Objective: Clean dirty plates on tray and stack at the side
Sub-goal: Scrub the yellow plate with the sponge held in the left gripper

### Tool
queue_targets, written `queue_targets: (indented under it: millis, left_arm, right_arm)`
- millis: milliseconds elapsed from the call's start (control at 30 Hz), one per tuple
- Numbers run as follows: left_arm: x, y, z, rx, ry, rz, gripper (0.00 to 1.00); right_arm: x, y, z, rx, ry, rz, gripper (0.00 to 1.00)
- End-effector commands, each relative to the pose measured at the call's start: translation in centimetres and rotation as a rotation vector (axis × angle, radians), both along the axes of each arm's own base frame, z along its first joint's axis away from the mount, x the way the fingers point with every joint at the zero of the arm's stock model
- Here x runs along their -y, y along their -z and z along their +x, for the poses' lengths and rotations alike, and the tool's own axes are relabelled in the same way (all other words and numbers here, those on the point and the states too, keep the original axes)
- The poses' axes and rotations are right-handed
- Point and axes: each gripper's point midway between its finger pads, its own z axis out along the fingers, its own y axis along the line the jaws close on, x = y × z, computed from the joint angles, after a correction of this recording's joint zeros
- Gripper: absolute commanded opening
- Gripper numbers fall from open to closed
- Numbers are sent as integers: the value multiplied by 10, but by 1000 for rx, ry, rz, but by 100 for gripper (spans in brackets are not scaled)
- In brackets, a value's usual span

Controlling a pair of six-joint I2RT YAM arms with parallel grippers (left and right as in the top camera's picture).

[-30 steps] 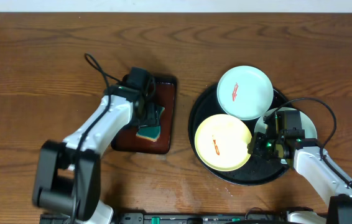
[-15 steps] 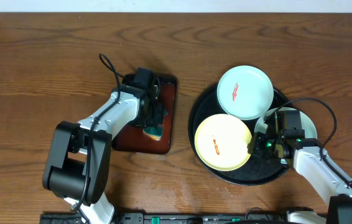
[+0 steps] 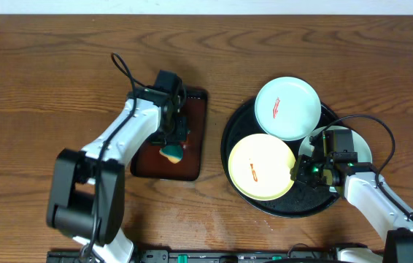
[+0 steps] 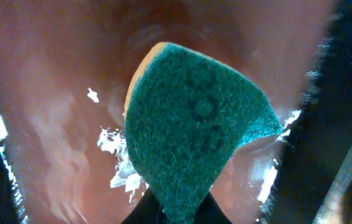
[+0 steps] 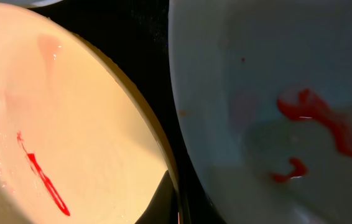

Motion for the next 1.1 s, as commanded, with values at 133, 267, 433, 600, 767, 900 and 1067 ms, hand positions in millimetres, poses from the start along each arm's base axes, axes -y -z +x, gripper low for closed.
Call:
queue_targets:
  millis: [133,267,433,600,767,900,1067]
  left_arm:
    - [37,-74,5,145,33,-169,7]
    - [74,-81,-5,161,71,-216,7]
    - [136,-63,-18,149,141,-267,7]
    - [202,-30,-48,59,234,-350,7]
    - [224,6,-71,-37,229,-329,8]
    - [225,27,-83,-107,214,-306,7]
    - [190,34,-58,-39,130,-147,8]
  right_arm:
    - [16,7,3,-1,40,-93,1]
    - [16,7,3,-1,41,-93,1]
    - [16,7,3,-2,41,-93,1]
    - [16,7,3,-2,41,-93,1]
    - [16,7,3,-3,41,-93,1]
    - [16,7,3,-3,41,-93,1]
    - [16,8,2,-6,41,-93,1]
